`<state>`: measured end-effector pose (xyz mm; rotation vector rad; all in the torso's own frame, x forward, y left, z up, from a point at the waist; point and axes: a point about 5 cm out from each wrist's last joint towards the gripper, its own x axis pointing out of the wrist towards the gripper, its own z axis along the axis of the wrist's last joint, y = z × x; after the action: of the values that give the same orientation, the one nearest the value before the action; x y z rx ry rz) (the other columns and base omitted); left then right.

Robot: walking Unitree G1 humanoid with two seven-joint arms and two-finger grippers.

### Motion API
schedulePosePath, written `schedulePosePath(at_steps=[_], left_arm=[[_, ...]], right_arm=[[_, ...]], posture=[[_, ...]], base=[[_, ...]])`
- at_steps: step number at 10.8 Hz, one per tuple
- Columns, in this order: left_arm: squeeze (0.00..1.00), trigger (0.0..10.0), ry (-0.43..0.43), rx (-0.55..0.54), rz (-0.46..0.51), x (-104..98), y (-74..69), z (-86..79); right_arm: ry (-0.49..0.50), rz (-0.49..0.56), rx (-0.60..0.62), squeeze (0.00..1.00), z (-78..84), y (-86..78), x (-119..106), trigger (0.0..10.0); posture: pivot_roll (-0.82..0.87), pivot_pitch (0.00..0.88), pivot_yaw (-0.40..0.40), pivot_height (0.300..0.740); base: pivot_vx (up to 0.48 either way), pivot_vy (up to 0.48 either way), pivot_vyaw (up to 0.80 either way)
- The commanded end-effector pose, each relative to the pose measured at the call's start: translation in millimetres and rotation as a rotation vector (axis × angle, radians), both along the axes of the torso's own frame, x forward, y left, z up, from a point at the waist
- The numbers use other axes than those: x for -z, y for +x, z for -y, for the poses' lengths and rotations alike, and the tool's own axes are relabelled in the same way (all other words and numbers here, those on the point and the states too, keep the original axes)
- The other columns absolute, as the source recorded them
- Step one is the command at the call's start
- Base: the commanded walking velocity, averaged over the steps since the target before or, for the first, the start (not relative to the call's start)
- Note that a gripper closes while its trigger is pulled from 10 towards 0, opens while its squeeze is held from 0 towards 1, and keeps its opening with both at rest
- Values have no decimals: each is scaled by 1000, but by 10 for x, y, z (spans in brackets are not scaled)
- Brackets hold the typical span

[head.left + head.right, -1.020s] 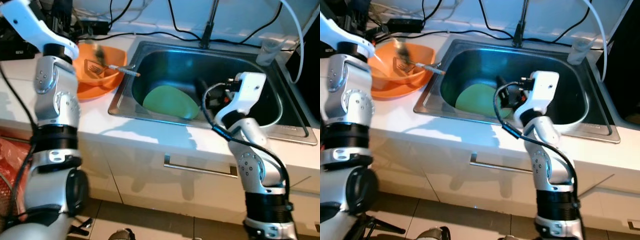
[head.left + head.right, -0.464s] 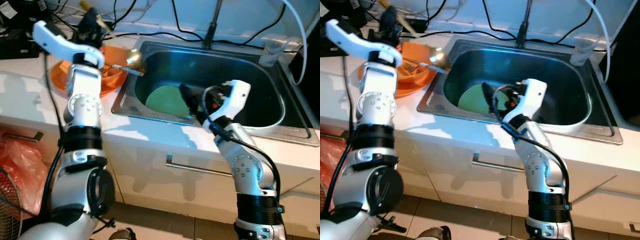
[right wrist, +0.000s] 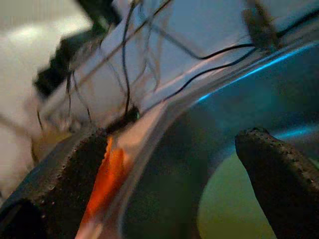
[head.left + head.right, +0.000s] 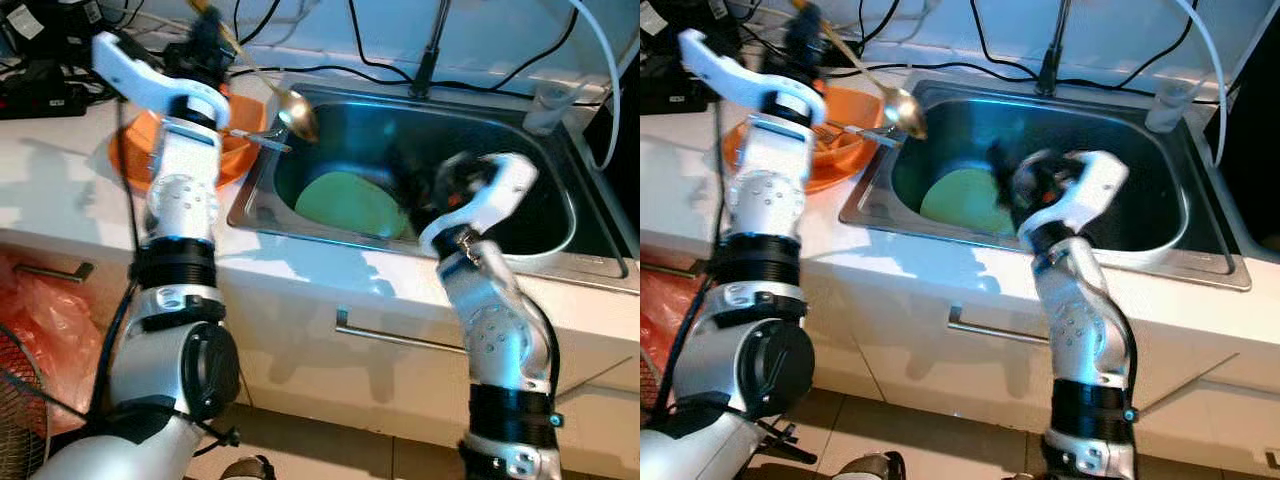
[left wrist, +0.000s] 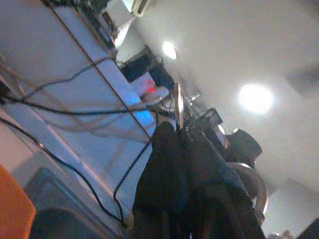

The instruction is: Kitchen organization

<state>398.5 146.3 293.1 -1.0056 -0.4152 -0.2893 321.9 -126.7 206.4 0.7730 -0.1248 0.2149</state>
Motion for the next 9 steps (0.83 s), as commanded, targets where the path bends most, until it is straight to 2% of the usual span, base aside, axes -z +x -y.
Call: schedulePosePath(at_steps=[1, 2, 3, 4, 7, 9], left_arm=[[0, 0, 19, 27, 43, -135, 3, 85], [0, 0, 21, 32, 46, -143, 8, 128], [0, 0, 12, 35, 51, -152, 10, 172], [0, 0, -15, 42, 62, -168, 3, 242], [0, 0, -62, 61, 60, -179, 0, 357], [0, 0, -61, 57, 37, -128, 3, 426]], right_arm=[[141, -39, 43, 1000, 41, 34, 26, 10000], [199, -74, 46, 875, 46, 63, 88, 10000], [220, -86, 17, 82, -24, 75, 98, 10000], [220, -96, -30, 0, -117, 84, 69, 10000], [262, -98, -128, 0, -236, 137, 16, 10000], [364, -72, -250, 0, -410, 148, -70, 10000]], posture=[[-76, 51, 29, 740], [-76, 53, 26, 740], [-81, 61, 8, 740], [-90, 67, -17, 740], [-92, 77, -30, 740], [-83, 85, -24, 740]], base=[[0, 0, 0], [0, 0, 0], [0, 0, 0], [0, 0, 0], [0, 0, 0], [0, 0, 0]])
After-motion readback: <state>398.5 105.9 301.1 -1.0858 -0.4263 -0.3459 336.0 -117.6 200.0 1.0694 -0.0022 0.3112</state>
